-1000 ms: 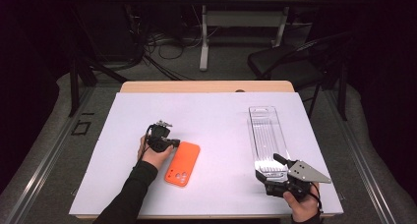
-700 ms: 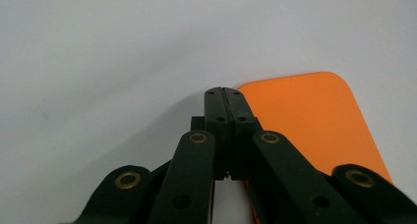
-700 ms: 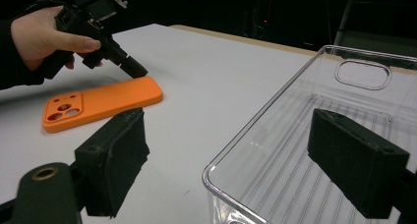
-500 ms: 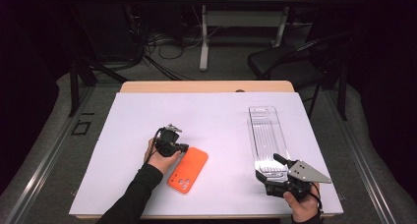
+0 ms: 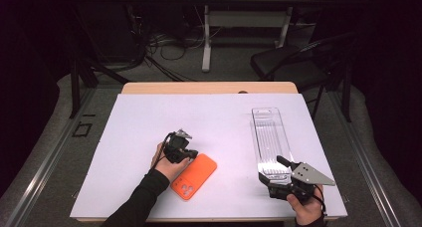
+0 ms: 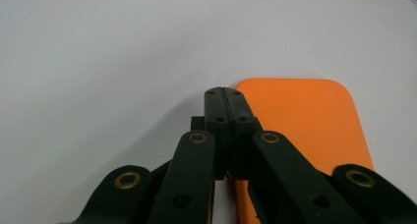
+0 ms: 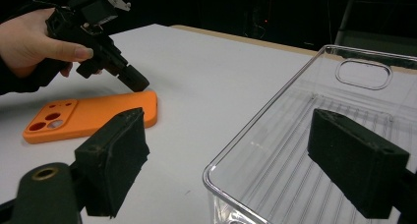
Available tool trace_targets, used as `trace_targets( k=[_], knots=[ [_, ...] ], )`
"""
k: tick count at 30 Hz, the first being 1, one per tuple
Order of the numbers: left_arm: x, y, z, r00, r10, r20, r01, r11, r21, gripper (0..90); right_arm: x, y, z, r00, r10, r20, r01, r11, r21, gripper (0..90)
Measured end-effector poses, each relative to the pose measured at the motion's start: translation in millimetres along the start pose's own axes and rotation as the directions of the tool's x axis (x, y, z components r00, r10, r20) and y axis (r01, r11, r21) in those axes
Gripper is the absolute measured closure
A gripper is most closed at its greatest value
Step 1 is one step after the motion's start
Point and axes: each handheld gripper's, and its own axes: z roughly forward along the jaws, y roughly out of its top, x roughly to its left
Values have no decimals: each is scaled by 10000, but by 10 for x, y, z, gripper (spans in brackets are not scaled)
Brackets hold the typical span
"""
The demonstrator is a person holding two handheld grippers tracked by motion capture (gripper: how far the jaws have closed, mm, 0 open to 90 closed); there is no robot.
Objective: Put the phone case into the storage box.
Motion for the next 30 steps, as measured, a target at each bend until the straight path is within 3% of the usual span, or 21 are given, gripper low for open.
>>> trace_targets(
  k=[13,19,25,30],
  knots=[
    [-117,17,28,9990,367,258,-369,9993,48,900,-1,-2,0,10000,23,-14,-23,10000,23,141],
    [-123,34,-33,9987,357,359,-353,9993,-114,876,-2,-1,-2,10000,9,-1,-9,10000,6,141],
    [-129,33,-132,9980,373,516,-354,9987,-372,771,-1,2,-7,10000,-17,-25,17,10000,-6,141],
    [-151,15,-225,9968,679,422,-656,9964,-539,673,-1,4,-13,10000,-49,-33,49,10000,-28,141]
  ],
)
